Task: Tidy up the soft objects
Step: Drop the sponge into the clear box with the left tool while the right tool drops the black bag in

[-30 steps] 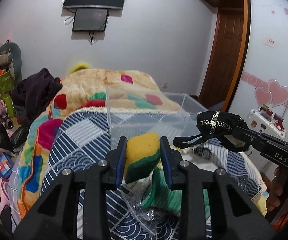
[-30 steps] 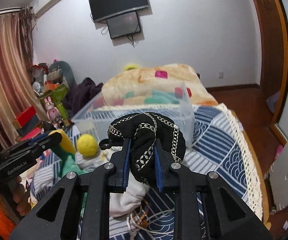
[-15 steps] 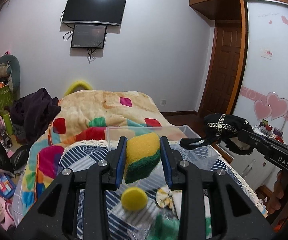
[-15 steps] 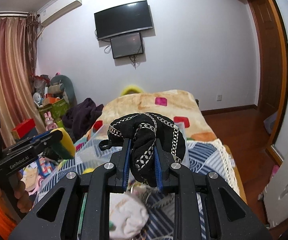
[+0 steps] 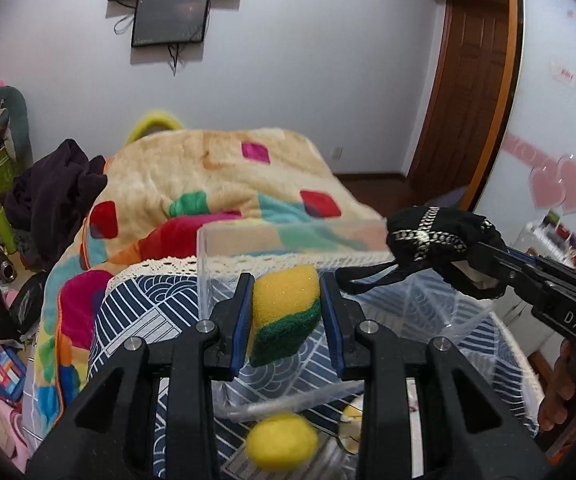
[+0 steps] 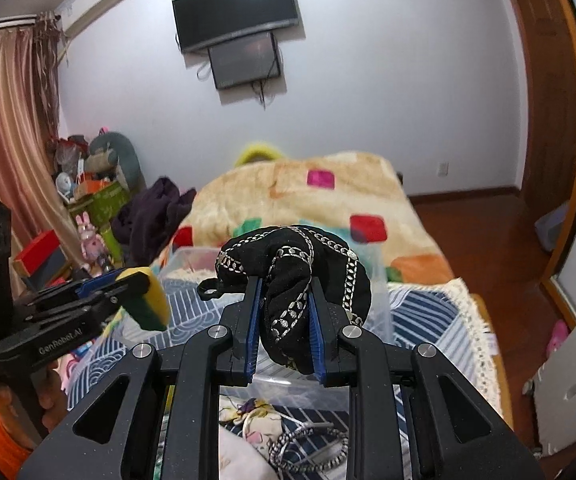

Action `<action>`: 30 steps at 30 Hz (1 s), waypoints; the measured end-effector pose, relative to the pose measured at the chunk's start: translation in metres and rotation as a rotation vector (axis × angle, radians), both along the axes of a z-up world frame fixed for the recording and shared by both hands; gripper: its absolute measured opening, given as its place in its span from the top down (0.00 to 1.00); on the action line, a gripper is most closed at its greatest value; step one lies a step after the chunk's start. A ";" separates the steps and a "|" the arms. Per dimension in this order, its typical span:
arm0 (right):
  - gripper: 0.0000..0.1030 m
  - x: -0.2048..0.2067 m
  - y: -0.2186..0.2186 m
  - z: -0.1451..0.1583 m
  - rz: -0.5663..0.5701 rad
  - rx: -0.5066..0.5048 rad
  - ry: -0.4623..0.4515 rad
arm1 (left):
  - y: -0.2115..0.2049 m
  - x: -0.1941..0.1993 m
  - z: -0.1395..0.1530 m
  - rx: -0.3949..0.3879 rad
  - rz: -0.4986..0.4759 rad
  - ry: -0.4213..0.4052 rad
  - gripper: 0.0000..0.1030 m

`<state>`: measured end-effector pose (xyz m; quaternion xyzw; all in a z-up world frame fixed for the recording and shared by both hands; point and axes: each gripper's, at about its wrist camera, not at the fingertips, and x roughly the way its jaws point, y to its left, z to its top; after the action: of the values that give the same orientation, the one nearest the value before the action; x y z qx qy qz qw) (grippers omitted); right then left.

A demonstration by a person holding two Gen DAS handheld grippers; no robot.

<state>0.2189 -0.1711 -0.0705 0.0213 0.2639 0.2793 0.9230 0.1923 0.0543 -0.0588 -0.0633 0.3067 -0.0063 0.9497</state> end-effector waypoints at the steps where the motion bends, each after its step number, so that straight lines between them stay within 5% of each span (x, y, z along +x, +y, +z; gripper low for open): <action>1: 0.81 0.004 0.003 -0.004 0.004 -0.014 0.017 | -0.001 0.004 -0.003 0.004 -0.001 0.014 0.69; 17: 0.78 0.036 0.023 -0.044 0.063 -0.149 0.206 | -0.017 0.038 -0.037 0.060 -0.054 0.157 0.68; 21: 0.77 0.033 0.023 -0.043 0.079 -0.166 0.199 | -0.018 0.035 -0.037 0.057 -0.049 0.150 0.59; 24: 0.68 0.030 0.021 -0.038 0.093 -0.160 0.193 | -0.018 0.030 -0.035 0.063 -0.047 0.138 0.49; 30: 0.52 0.012 0.014 -0.020 0.084 -0.151 0.108 | -0.010 0.004 -0.011 0.019 -0.040 0.055 0.45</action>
<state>0.2308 -0.1567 -0.0904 -0.0443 0.3343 0.2958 0.8937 0.1966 0.0443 -0.0693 -0.0485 0.3339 -0.0205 0.9411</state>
